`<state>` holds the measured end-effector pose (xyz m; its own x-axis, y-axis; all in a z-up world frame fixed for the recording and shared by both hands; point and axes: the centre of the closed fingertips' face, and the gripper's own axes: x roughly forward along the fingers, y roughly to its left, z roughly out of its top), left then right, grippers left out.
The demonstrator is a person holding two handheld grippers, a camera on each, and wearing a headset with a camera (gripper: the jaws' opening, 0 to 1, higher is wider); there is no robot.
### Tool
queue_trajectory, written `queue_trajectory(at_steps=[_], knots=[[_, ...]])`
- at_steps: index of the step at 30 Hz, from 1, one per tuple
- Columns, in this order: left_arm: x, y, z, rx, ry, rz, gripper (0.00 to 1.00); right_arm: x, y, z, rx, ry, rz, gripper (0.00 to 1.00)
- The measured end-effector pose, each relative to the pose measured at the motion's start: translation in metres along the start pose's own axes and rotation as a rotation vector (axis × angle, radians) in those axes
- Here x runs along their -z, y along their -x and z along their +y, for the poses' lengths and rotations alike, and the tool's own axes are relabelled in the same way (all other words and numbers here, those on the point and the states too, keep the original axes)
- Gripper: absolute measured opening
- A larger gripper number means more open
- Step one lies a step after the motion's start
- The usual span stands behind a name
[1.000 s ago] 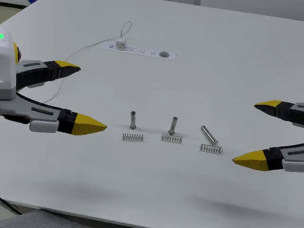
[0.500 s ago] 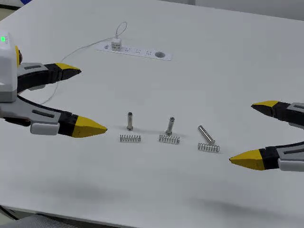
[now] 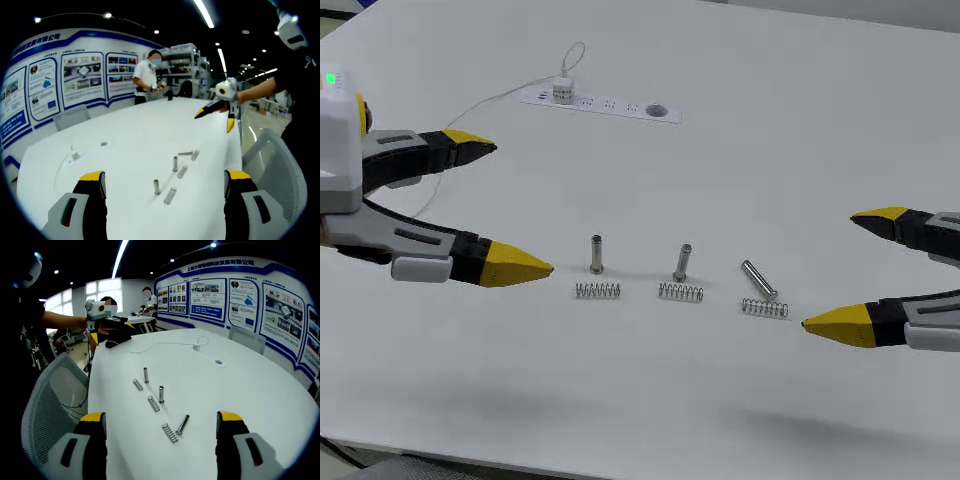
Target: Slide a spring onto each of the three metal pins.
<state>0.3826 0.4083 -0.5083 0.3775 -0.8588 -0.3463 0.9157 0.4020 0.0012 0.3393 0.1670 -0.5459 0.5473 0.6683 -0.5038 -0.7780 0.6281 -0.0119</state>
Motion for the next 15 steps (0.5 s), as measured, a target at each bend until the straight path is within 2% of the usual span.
queue_trajectory(at_steps=[15], knots=[[0.005, -0.005, 0.006, -0.013, 0.009, -0.013, 1.00, 0.001, -0.012, -0.009, 0.004, -0.026, 0.008, 0.87]])
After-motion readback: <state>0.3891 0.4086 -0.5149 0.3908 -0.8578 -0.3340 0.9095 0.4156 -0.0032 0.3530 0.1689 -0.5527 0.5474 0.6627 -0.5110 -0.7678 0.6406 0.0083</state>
